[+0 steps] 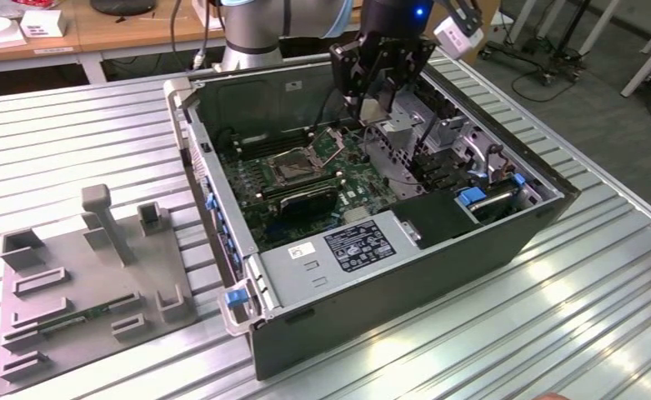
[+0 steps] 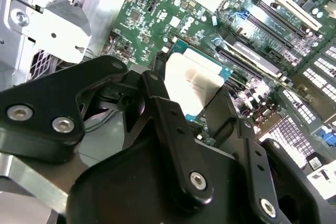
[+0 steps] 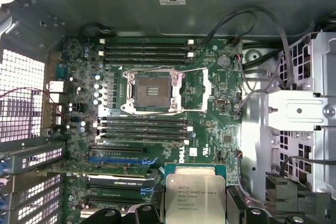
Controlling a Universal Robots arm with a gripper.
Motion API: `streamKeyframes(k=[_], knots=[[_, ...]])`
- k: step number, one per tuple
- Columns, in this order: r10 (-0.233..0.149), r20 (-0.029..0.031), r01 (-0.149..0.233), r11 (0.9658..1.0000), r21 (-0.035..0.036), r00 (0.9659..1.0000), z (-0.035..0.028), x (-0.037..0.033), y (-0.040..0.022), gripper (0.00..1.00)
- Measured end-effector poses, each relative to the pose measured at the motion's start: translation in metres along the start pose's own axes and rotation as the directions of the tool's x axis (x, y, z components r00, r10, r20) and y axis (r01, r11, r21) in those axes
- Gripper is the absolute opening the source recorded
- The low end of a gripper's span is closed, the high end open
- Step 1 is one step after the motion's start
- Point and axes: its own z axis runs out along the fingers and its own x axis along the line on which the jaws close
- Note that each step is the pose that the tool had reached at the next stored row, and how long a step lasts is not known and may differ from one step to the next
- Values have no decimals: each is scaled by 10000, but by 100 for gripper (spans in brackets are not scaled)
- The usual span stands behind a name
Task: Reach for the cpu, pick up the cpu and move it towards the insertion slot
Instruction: 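Pick up the cpu and move it towards the insertion slot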
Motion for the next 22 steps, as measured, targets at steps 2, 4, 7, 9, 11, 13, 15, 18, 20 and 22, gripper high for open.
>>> streamKeyframes(k=[2,4,7,9,11,13,15,18,20,22], knots=[[0,0,0,10000,-1,10000,0,-10,0,54],[0,0,0,10000,0,10000,0,-21,0,54],[0,0,0,10000,0,10000,0,-37,-1,54],[0,0,0,10000,0,10000,1,-48,-1,54],[2,1,-2,10000,0,10000,1,-43,-1,54],[0,1,0,10000,-1,10000,1,-30,-1,54],[-1,1,1,10000,-1,10000,1,-29,-1,54],[0,1,0,10000,-1,10000,1,-26,-1,54],[0,1,0,10000,0,10000,1,-25,-1,54],[0,2,0,10000,-1,10000,1,-25,-1,54]])
